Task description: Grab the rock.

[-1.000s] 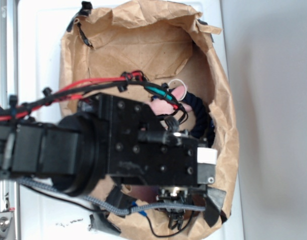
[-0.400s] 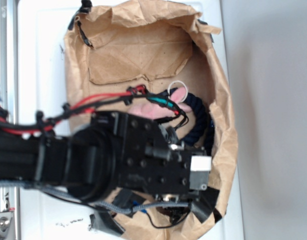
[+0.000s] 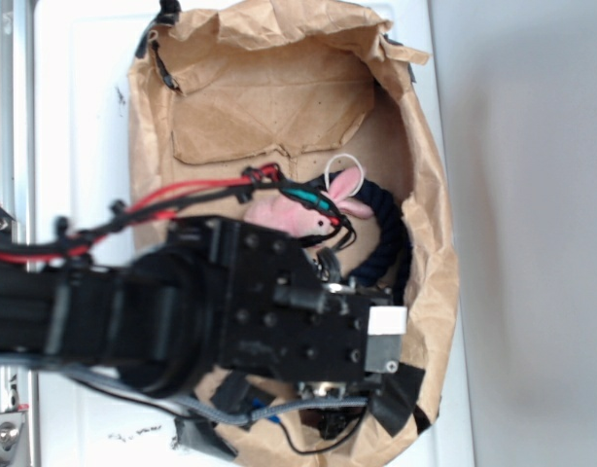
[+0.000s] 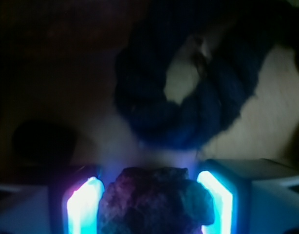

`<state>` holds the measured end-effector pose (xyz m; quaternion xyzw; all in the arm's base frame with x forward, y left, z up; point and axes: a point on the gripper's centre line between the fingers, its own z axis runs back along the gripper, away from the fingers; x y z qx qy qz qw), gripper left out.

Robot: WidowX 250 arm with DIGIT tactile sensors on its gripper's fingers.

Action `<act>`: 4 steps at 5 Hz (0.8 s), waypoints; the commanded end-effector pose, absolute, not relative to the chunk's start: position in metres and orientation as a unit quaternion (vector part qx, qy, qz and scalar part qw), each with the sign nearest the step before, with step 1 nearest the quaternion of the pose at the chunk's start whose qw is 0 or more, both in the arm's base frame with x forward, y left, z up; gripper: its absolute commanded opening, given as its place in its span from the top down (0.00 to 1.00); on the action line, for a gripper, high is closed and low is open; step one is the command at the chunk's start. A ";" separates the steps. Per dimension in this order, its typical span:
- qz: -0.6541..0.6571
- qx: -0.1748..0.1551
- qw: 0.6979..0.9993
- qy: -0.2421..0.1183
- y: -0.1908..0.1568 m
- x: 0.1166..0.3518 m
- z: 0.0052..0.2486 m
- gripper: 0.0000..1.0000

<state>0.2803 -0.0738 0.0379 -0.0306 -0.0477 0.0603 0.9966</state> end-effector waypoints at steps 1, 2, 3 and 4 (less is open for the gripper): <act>0.102 -0.081 0.988 -0.086 -0.029 0.295 0.128 1.00; 0.107 -0.087 0.987 -0.087 -0.012 0.292 0.158 1.00; 0.094 -0.100 0.988 -0.066 0.005 0.293 0.184 1.00; 0.090 -0.078 0.989 -0.083 0.008 0.287 0.190 1.00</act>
